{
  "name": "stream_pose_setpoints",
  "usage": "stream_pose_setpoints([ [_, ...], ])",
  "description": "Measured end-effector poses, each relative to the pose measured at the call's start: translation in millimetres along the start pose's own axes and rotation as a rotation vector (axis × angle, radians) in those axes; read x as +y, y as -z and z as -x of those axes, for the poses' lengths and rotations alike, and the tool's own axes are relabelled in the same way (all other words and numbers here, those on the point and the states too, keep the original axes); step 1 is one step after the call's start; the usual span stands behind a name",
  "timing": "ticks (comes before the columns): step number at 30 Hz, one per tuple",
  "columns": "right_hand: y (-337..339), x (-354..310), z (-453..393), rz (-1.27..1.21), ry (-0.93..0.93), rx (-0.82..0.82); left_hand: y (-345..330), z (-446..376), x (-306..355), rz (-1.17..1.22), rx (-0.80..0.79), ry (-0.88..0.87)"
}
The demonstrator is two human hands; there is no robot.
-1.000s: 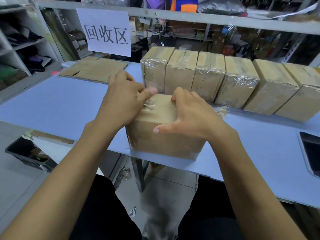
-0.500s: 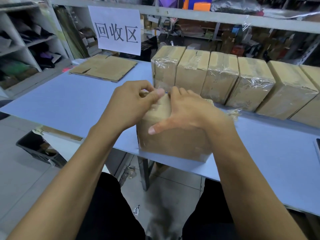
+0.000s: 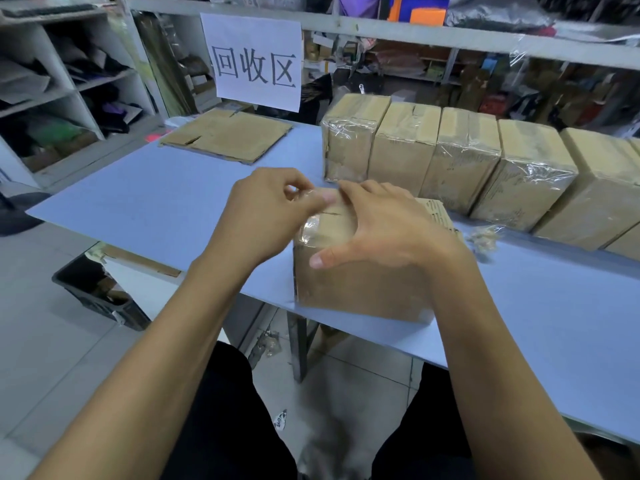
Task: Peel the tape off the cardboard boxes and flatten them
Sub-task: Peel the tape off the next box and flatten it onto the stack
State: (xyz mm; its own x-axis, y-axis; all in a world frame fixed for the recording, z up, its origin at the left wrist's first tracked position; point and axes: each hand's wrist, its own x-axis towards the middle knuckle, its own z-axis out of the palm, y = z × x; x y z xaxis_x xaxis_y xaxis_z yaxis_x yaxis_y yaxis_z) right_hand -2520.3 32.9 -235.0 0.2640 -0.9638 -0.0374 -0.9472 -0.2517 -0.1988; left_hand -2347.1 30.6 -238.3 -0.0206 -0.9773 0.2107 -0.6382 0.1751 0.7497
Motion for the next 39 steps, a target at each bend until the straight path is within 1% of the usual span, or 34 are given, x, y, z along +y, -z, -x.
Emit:
stream_pose_setpoints([
  [2,0,-1,1,0.001,0.002,0.006,-2,3,2,-0.1,0.011,0.026],
  [3,0,-1,2,0.003,0.002,0.008,-3,3,2,-0.106,0.034,0.028],
  [6,0,0,3,0.002,0.003,0.012,-2,2,-1,-0.032,0.092,0.019],
  [9,-1,1,2,0.003,0.008,0.016,-1,1,-7,0.067,0.13,0.072],
  [12,-1,2,2,-0.006,0.009,0.018,-2,0,-13,0.299,0.103,0.138],
  [15,1,2,2,-0.025,0.012,0.017,-6,3,-16,0.644,0.094,0.273],
  [17,2,3,2,-0.047,0.014,0.015,-10,7,-18,0.816,0.109,0.359],
  [20,1,4,4,-0.059,0.021,0.025,-15,13,-22,0.97,0.103,0.437],
  [22,1,4,4,-0.059,0.026,0.031,-16,15,-25,0.994,0.119,0.448],
  [24,1,3,3,-0.064,0.025,0.027,-18,16,-28,0.863,0.188,0.394],
  [27,3,3,3,-0.072,0.021,0.027,-26,20,-28,0.441,0.332,0.163],
  [29,2,4,3,-0.072,0.022,0.03,-27,22,-29,0.214,0.38,0.045],
  [31,1,3,3,-0.067,0.021,0.026,-20,20,-29,0.066,0.328,0.006],
  [32,1,3,3,-0.059,0.021,0.026,-16,18,-27,0.004,0.288,0.013],
  [35,1,2,3,-0.046,0.025,0.031,-7,13,-12,-0.165,0.186,0.109],
  [37,1,2,5,-0.048,0.024,0.028,-4,10,-5,-0.178,0.125,0.148],
  [39,2,1,7,-0.053,0.024,0.03,1,5,-4,-0.114,0.071,0.153],
])
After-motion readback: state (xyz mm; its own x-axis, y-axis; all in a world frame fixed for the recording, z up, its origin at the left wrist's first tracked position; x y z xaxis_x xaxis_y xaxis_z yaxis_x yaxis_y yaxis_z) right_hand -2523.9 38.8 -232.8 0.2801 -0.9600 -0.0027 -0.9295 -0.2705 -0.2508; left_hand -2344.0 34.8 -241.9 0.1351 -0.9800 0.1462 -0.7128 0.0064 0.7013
